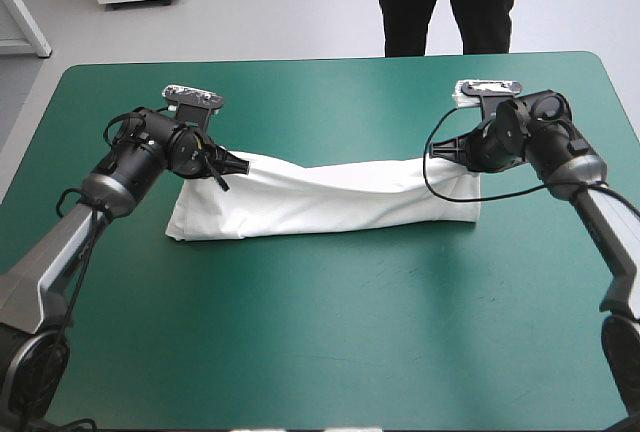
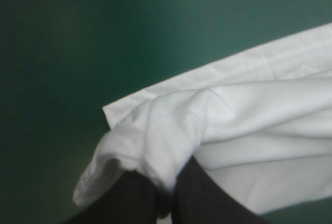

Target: Fold the cloth

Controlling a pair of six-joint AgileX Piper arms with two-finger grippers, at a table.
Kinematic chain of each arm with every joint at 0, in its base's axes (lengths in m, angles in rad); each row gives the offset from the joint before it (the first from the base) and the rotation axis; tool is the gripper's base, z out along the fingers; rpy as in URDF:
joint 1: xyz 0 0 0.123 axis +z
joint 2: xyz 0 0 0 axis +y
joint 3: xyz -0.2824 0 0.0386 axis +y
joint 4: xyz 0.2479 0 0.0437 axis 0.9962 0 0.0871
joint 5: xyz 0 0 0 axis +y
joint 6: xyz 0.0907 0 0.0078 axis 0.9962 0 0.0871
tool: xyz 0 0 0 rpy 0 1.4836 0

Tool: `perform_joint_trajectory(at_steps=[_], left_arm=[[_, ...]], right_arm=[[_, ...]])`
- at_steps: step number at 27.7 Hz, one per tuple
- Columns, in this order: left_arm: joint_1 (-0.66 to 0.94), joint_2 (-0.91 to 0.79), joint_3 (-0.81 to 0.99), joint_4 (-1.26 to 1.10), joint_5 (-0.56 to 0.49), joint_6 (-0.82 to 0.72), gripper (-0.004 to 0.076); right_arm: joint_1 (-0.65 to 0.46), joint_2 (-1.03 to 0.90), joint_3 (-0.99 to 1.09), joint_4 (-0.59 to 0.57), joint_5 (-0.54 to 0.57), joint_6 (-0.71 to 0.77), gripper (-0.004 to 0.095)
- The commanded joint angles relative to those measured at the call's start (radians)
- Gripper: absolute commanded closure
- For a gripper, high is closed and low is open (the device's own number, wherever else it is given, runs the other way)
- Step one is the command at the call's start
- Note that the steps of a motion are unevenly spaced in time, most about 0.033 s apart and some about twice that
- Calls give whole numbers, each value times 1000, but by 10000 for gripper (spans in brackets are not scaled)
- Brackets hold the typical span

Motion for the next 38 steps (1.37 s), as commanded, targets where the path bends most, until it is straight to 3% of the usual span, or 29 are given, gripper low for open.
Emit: perform_joint_trajectory(at_steps=[1,12,24,28,33,34,36,38], left_arm=[[9,28,-95,36,-59,3,746],[42,204,-234,45,-56,-10,746],[58,307,-236,-4,-56,5,746],[58,313,-240,-19,-41,5,731],[58,313,-280,-32,23,50,575],[58,313,-309,-29,62,54,472],[58,313,-358,-25,115,54,351],[58,313,-407,-21,154,54,327]], right_arm=[[-16,39,-95,12,-56,-27,925],[-27,258,-300,14,-56,-31,925],[-41,348,-312,71,-42,-60,923],[-41,348,-312,114,-14,-115,853],[-41,345,-312,139,45,-126,610],[-41,337,-312,139,53,-125,511],[-41,316,-312,119,56,-115,456],[-41,286,-314,80,66,-100,457]])
